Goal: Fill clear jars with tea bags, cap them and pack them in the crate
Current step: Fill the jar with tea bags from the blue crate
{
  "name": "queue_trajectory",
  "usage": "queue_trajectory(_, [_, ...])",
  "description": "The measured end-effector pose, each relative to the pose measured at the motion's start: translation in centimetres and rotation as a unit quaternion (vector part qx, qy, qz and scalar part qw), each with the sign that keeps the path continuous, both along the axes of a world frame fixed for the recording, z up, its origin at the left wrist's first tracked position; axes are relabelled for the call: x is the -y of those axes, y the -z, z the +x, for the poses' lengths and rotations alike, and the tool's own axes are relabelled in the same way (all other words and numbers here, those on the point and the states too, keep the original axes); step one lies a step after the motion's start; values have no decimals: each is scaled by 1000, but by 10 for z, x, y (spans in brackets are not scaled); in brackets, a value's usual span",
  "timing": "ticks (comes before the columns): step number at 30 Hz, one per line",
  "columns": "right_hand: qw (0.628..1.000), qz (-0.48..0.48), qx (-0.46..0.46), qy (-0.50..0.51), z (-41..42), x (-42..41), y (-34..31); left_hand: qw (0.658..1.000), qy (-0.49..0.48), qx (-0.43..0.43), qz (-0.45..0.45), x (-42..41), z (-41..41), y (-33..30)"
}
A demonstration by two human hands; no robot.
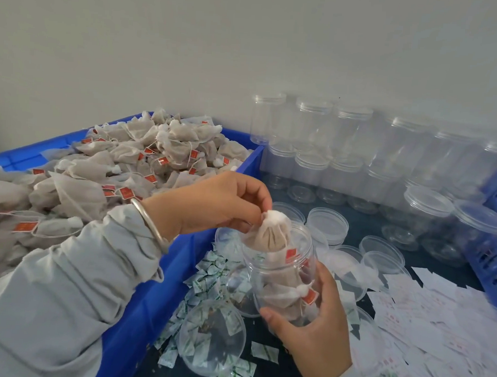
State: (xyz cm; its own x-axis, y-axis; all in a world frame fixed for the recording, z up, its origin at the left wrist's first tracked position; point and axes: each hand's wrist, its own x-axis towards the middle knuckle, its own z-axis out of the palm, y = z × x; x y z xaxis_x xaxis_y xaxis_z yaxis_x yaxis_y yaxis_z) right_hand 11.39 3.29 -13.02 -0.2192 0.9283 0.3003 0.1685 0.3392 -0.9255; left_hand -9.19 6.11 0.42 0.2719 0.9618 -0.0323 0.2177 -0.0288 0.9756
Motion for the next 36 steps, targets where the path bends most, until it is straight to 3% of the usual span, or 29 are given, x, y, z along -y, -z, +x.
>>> queue_trajectory(4, [999, -11, -21, -23, -3, -1, -4, 997, 2, -74, 25, 2, 4, 3])
queue_trajectory(8, [1000, -6, -18, -22, -2, 1, -2, 997, -2, -67, 38, 1, 6, 3])
queue_trajectory(14, [1000, 1, -9, -27, -1, 0, 1, 982, -155, -87, 66, -8, -16, -3])
queue_trajectory(19, [1000, 10, -4, -24, 0, 0, 1, 919, -349, -156, 100, -20, -65, -1])
queue_trajectory(22, [1000, 5, -9, -24, 0, 0, 0, 853, -413, -298, 116, -25, -89, 10])
queue_trajectory(25, [1000, 8, -10, -29, 0, 1, -2, 831, -378, -401, 71, -32, -97, 29])
queue_trajectory(30, [1000, 5, 3, -23, 2, 2, -5, 804, -241, -543, -11, -39, -94, 70])
queue_trajectory(36, [1000, 0, 2, -24, 2, 2, -8, 780, -199, -593, -25, -38, -101, 78])
